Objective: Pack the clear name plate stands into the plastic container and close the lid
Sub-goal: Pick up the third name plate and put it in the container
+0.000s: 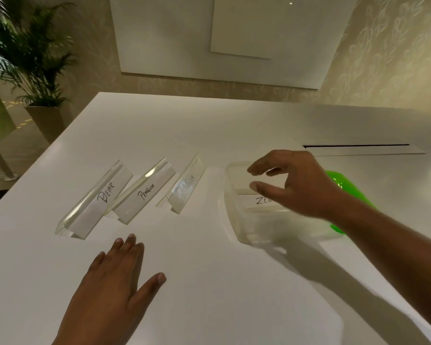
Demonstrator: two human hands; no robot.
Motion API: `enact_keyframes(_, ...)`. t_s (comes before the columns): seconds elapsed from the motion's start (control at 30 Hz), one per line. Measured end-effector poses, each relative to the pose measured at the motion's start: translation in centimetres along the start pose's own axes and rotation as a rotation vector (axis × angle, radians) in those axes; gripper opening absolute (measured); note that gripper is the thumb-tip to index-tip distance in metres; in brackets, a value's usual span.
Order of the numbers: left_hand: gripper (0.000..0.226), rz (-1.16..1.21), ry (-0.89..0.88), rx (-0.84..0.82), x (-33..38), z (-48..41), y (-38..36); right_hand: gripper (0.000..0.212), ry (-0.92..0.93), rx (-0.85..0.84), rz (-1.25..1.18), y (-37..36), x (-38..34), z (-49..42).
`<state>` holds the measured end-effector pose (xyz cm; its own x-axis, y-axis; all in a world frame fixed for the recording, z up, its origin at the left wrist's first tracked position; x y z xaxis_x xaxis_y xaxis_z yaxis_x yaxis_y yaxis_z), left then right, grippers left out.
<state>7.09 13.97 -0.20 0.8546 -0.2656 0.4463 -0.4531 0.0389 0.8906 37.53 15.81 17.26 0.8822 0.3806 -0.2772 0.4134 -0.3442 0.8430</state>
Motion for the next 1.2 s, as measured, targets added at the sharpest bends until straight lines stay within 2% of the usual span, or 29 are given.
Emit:
enact_keyframes(0.1,0.091,0.011,-0.006,0.016,0.0,0.3,0.1,0.032,0.129,0.131,-0.11,-0.8,-5.2,3.2)
enact_keyframes(0.17,0.094,0.01,-0.007,0.02,0.0,0.4,0.1,0.04,0.112,0.117,-0.173,-3.2,-7.1,5.5)
enact_keyframes(0.27,0.096,0.006,-0.008,0.027,-0.1,0.3,0.2,0.049,0.056,-0.031,-0.157,-8.1,-8.1,8.1)
enact_keyframes(0.43,0.101,-0.014,0.01,0.037,-0.1,0.4,0.1,0.074,-0.049,-0.276,0.019,-15.0,-6.9,9.9)
enact_keyframes(0.53,0.098,-0.004,0.011,0.042,-0.1,0.4,0.0,0.075,-0.086,-0.335,0.077,-16.5,-6.1,10.2)
enact_keyframes(0.7,0.099,0.011,0.004,0.046,0.0,0.4,0.0,0.074,-0.088,-0.329,0.072,-16.4,-5.8,10.3)
enact_keyframes(0.9,0.08,0.038,-0.034,0.097,0.5,0.6,0.9,0.076,-0.067,-0.338,0.081,-16.3,-6.0,10.2)
enact_keyframes(1.0,0.073,0.185,0.019,0.172,0.0,0.4,1.9,0.076,-0.077,-0.343,0.091,-16.0,-6.0,10.0)
enact_keyframes(1.07,0.058,0.381,0.084,0.246,-0.9,-0.2,3.4,0.078,-0.08,-0.358,0.08,-16.0,-5.9,9.9)
enact_keyframes(1.1,0.049,0.438,0.105,0.331,-1.5,-0.6,4.6,0.08,-0.08,-0.37,0.08,-16.1,-6.0,9.9)
enact_keyframes(1.2,0.037,0.397,0.135,0.619,-3.4,-1.7,8.5,0.087,-0.078,-0.398,0.097,-16.3,-6.0,9.6)
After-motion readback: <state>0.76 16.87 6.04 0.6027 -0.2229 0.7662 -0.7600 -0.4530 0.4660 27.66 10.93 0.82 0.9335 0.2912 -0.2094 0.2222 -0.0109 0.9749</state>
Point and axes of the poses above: each hand's wrist, its own z-axis away from the middle knuckle, its own y-axis out of the back of the hand, x = y × z, the point moved 6 cm from there along -z, towards the middle knuckle, and after that the axes turned 6 degrees about z, right-handed, at the moved point
